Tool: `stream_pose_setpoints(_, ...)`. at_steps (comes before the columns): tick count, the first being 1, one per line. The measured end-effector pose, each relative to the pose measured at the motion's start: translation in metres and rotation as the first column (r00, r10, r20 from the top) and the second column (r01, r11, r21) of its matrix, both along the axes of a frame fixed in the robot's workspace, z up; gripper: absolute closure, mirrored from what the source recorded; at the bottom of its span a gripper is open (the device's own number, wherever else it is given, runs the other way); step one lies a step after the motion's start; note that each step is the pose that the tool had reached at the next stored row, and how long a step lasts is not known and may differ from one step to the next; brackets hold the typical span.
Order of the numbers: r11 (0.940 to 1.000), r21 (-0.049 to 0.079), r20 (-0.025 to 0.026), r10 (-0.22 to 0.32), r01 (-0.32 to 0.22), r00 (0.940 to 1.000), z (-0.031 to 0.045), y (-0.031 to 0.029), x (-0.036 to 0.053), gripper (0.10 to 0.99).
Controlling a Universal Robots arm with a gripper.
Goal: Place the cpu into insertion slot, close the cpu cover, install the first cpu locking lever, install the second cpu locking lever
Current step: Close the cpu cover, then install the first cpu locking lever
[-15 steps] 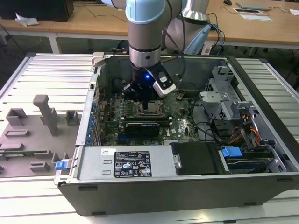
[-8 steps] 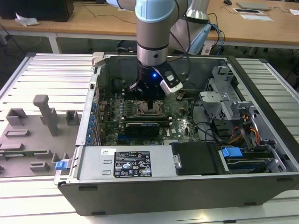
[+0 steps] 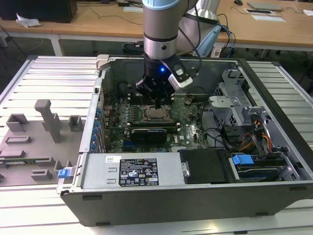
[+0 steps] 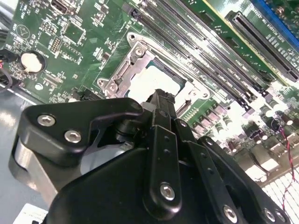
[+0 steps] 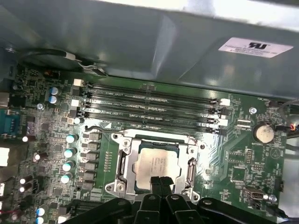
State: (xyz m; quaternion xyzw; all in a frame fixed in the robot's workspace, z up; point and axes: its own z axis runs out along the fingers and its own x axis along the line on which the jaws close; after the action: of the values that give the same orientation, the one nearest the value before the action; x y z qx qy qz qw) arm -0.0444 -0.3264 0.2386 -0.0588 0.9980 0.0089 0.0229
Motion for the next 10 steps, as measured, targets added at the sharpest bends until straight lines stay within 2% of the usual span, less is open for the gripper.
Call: stream_pose_setpoints(10,1.0,0.0,-0.0001,0.0,0.0,1.0,0.0001,0.0,0.0,0.98)
